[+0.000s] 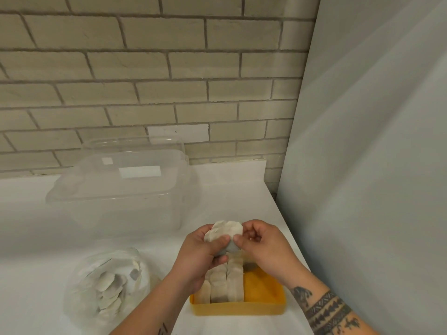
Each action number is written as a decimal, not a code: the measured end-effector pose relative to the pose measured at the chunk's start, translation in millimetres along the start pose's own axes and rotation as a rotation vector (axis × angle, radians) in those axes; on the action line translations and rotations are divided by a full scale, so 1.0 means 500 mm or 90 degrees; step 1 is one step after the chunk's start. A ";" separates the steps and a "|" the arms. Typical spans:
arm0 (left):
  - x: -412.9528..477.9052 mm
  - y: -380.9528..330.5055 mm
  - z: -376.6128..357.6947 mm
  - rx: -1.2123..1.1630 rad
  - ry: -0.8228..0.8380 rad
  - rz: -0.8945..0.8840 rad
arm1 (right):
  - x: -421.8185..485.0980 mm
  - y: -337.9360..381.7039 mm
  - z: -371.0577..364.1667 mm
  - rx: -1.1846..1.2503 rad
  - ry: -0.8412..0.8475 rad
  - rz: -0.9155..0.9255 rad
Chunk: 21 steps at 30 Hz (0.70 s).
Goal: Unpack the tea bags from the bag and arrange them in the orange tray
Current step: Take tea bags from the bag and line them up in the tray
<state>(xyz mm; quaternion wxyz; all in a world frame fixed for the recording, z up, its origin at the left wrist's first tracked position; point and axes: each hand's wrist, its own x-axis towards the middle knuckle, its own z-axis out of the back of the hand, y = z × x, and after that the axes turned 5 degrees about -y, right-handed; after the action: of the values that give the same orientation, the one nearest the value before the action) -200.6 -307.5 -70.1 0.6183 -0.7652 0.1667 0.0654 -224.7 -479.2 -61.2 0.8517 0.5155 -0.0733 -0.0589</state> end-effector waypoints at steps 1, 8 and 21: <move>0.001 0.002 0.000 0.023 -0.006 -0.011 | 0.003 -0.003 0.003 -0.011 0.000 0.012; 0.022 0.033 0.020 0.145 -0.084 -0.081 | 0.040 -0.007 0.045 -0.192 0.052 0.014; 0.056 0.090 0.054 0.301 -0.136 -0.118 | 0.041 -0.107 -0.001 -0.567 0.174 0.102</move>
<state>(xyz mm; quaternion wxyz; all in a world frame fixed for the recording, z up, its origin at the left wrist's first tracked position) -186.8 -294.5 -126.5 0.7971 -0.6005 0.0406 0.0484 -205.7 -507.2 -107.5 0.9936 0.0962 0.0327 0.0496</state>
